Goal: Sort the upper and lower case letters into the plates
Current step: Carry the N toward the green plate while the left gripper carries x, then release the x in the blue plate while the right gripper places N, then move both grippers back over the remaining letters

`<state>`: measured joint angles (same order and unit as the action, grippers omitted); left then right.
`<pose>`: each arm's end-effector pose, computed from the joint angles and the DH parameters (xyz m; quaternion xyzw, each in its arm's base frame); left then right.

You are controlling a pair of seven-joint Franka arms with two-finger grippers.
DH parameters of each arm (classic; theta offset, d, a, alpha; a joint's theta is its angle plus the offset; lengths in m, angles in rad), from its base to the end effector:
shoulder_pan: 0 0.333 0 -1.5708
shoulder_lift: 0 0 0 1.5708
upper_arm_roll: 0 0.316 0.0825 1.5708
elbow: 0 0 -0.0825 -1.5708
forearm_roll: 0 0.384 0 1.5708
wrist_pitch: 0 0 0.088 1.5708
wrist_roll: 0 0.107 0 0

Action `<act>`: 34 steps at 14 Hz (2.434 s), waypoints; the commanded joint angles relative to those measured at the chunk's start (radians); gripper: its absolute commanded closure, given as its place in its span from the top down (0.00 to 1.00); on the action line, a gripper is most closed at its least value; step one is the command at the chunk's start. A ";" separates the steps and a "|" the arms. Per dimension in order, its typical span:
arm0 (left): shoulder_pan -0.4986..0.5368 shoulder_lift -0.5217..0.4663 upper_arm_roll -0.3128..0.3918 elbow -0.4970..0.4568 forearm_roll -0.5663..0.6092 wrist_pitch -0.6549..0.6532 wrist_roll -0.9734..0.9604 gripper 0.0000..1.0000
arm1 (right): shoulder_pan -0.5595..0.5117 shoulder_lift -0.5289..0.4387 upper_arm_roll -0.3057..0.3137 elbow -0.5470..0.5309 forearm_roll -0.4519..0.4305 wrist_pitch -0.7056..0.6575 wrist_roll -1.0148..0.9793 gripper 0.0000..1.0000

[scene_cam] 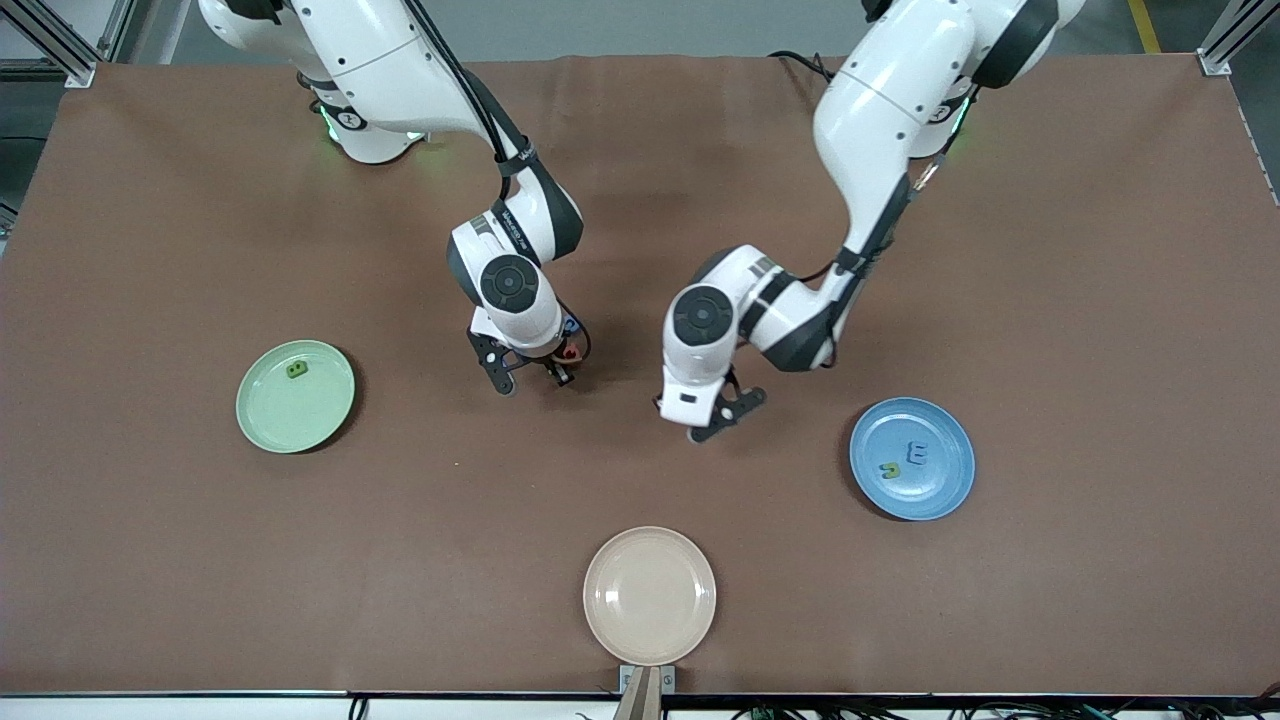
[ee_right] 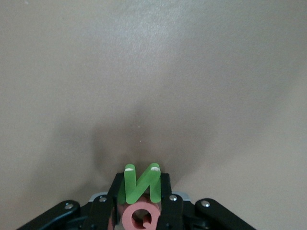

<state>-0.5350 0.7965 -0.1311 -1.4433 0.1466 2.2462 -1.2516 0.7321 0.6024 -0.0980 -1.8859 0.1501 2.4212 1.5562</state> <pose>0.5836 -0.4309 0.2186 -0.9645 -0.2639 -0.0130 0.0003 0.5033 0.3739 0.1808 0.8715 -0.4890 -0.0316 0.0184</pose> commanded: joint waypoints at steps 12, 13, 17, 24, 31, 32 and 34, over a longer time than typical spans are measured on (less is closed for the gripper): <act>0.386 -0.074 -0.008 -0.061 0.030 -0.143 0.550 0.11 | -0.448 -0.273 -0.017 -0.062 -0.072 -0.404 -1.205 0.14; 0.398 -0.077 -0.007 -0.078 0.030 -0.143 0.570 0.22 | -0.508 -0.270 -0.017 -0.061 -0.072 -0.399 -1.343 0.14; 0.420 -0.079 -0.008 -0.089 0.031 -0.149 0.574 1.00 | -0.641 -0.241 -0.017 -0.064 -0.073 -0.308 -1.655 0.14; 0.290 -0.166 -0.045 -0.141 0.030 -0.228 0.385 1.00 | -0.692 -0.205 -0.016 -0.216 -0.073 -0.102 -1.751 0.16; 0.072 -0.163 -0.050 -0.209 0.028 -0.104 -0.001 1.00 | -0.692 -0.151 -0.014 -0.223 -0.066 -0.062 -1.751 0.18; 0.050 -0.163 -0.050 -0.227 0.028 -0.073 -0.038 1.00 | -0.692 -0.150 -0.014 -0.222 -0.064 -0.059 -1.751 0.21; 0.027 -0.166 -0.050 -0.276 0.028 0.014 -0.145 1.00 | -0.692 -0.141 -0.016 -0.222 -0.064 -0.057 -1.751 0.22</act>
<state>-0.4967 0.6502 -0.1869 -1.6590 0.1578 2.1898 -1.3107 0.0564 0.4630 -0.1266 -2.0940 0.0903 2.3480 -0.1856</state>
